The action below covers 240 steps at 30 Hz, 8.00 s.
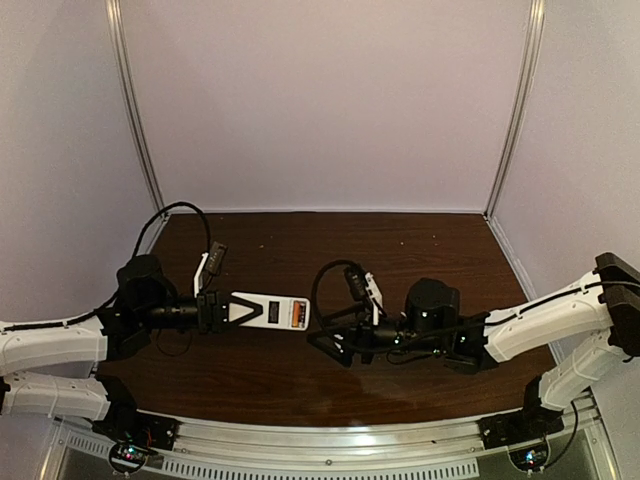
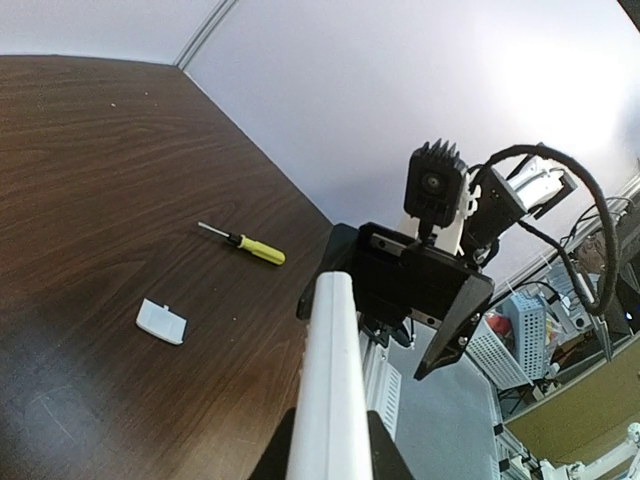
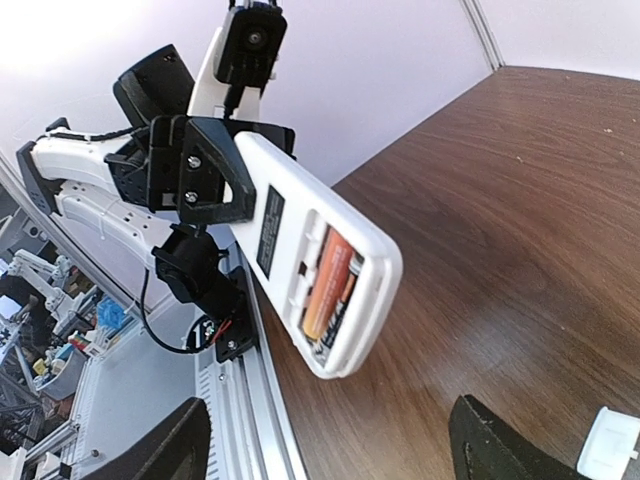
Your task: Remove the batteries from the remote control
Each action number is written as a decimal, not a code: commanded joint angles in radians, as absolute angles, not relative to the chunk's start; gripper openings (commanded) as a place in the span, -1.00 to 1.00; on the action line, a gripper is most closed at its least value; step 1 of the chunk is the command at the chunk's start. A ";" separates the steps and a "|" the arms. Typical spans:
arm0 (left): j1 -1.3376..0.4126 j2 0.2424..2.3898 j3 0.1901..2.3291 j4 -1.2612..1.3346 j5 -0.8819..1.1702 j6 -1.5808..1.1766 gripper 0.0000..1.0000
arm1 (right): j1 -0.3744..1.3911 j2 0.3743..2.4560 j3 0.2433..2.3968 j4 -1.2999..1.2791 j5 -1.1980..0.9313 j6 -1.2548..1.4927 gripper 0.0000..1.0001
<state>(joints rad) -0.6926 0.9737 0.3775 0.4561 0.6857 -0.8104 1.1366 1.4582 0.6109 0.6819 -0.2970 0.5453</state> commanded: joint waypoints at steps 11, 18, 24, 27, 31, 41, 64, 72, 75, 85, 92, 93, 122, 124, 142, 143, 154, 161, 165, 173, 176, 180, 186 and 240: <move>-0.686 0.963 0.346 0.635 0.769 -0.863 -1.00 | 1.149 1.589 0.762 0.812 -0.444 0.560 0.26; -0.686 0.969 0.340 0.657 0.774 -0.871 -1.00 | 1.151 1.630 0.800 0.840 -0.467 0.568 0.01; -0.686 0.973 0.336 0.670 0.775 -0.876 -1.00 | 1.153 1.677 0.838 0.870 -0.481 0.587 -0.22; -0.686 0.974 0.336 0.663 0.769 -0.873 -1.00 | 1.153 1.684 0.845 0.875 -0.483 0.591 -0.37; -0.686 0.977 0.341 0.639 0.762 -0.862 -1.00 | 1.153 1.675 0.842 0.865 -0.475 0.589 -0.64; -0.686 0.981 0.354 0.594 0.762 -0.816 -0.21 | 1.151 1.626 0.821 0.735 -0.432 0.606 -1.00; -0.767 1.035 0.395 0.590 0.844 -0.760 0.14 | 1.109 1.600 0.885 0.593 -0.625 0.639 -1.00; -0.789 1.058 0.417 0.567 0.838 -0.740 -0.08 | 1.095 1.603 0.892 0.588 -0.638 0.648 -1.00; -0.794 1.067 0.422 0.561 0.836 -0.735 -0.25 | 1.097 1.606 0.893 0.590 -0.639 0.650 -1.00; -0.796 1.062 0.430 0.526 0.802 -0.720 -1.00 | 1.096 1.588 0.886 0.542 -0.590 0.629 -0.86; -0.796 1.032 0.434 0.467 0.724 -0.704 -1.00 | 1.094 1.536 0.861 0.460 -0.517 0.590 0.46; -0.795 1.029 0.434 0.461 0.713 -0.703 -1.00 | 1.092 1.524 0.855 0.445 -0.503 0.583 0.58; -0.795 1.075 0.460 0.400 0.628 -0.690 -1.00 | 1.086 1.219 0.646 -0.350 0.477 0.695 0.99; -0.793 1.096 0.463 0.402 0.631 -0.690 -1.00 | 1.086 1.238 0.642 -0.382 0.506 0.718 0.99; -0.858 1.628 0.553 0.750 0.764 -0.906 -1.00 | 1.065 1.276 0.620 -0.402 0.552 0.758 0.99; -0.867 1.659 0.566 0.763 0.768 -0.914 -1.00 | 1.065 1.274 0.618 -0.401 0.551 0.758 0.99; -0.927 1.860 0.683 0.750 0.744 -0.925 -0.90 | 1.062 1.246 0.581 -0.379 0.545 0.758 0.99; -0.934 1.929 0.746 0.656 0.719 -0.881 -0.79 | 1.061 1.250 0.575 -0.372 0.549 0.755 0.99; -0.934 1.957 0.773 0.604 0.702 -0.855 -0.69 | 1.060 1.256 0.574 -0.370 0.548 0.755 0.99; -0.933 1.970 0.826 0.465 0.650 -0.779 -0.45 | 1.060 1.261 0.578 -0.374 0.545 0.752 0.99; -0.934 1.968 0.840 0.409 0.613 -0.753 -0.35 | 1.060 1.264 0.578 -0.374 0.543 0.750 0.99; -0.934 1.968 0.851 0.372 0.577 -0.732 -0.16 | 1.059 1.270 0.580 -0.371 0.542 0.750 0.99; -0.932 1.965 0.871 0.295 0.507 -0.690 0.37 | 1.058 1.281 0.586 -0.378 0.540 0.750 0.99; -0.918 1.568 0.775 -0.063 -0.027 -0.595 0.70 | 0.900 1.416 0.509 -0.199 0.319 0.679 0.13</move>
